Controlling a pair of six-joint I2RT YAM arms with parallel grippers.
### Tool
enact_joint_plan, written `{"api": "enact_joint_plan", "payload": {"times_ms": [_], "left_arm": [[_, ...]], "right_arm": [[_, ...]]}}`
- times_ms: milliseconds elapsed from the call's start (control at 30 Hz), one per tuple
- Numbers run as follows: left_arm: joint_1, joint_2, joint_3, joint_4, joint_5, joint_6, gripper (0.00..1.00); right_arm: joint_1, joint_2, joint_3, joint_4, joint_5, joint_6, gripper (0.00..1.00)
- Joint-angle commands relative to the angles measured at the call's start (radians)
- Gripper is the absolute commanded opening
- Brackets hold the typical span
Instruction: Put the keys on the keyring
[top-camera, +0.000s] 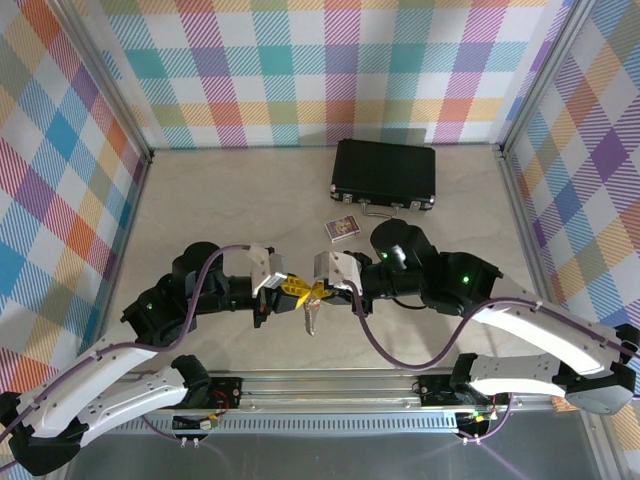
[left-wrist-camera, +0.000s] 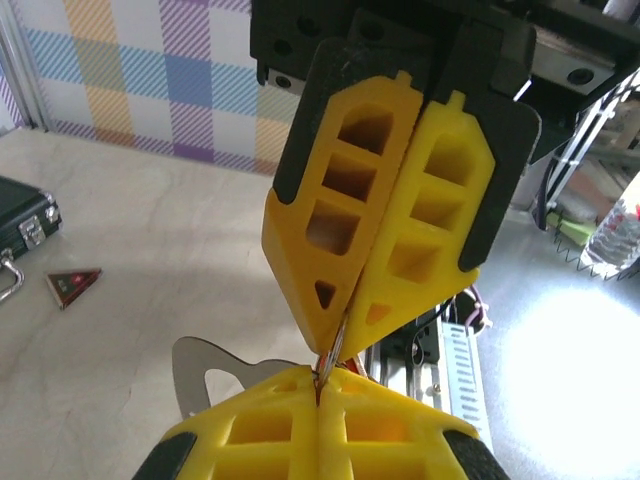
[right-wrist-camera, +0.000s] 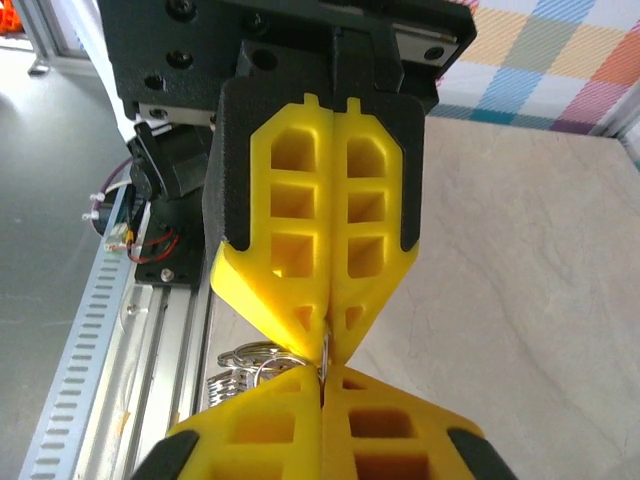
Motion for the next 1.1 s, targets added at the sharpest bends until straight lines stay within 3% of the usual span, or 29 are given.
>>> {"api": "enact_joint_plan", "payload": {"times_ms": [0, 233, 400, 500, 667, 800, 1067], "left_arm": [[-0.01, -0.038, -0.03, 0.232, 0.089, -0.092, 0.0], [-0.011, -0.056, -0.121, 0.517, 0.147, -0.252, 0.0], [-0.014, -0.056, -0.133, 0.539, 0.149, -0.261, 0.0], [-0.014, -0.057, -0.121, 0.481, 0.135, -0.223, 0.0], [-0.015, -0.061, -0.052, 0.227, 0.05, -0.079, 0.01], [-0.017, -0.057, 0.004, 0.057, -0.016, 0.006, 0.16], [-0.018, -0.024, 0.072, -0.11, 0.005, 0.066, 0.21]], "right_arm": [[0.0, -0.04, -0.053, 0.102, 0.011, 0.045, 0.13], [0.0, -0.091, -0.101, 0.191, -0.028, 0.089, 0.14], [0.0, -0.097, -0.098, 0.19, -0.025, 0.086, 0.08], [0.0, -0.099, -0.094, 0.179, -0.026, 0.079, 0.0], [-0.001, -0.082, -0.064, 0.113, 0.0, 0.038, 0.0], [0.0, -0.051, -0.022, 0.033, -0.008, 0.005, 0.0], [0.021, -0.01, 0.012, -0.005, -0.055, -0.005, 0.0]]}}
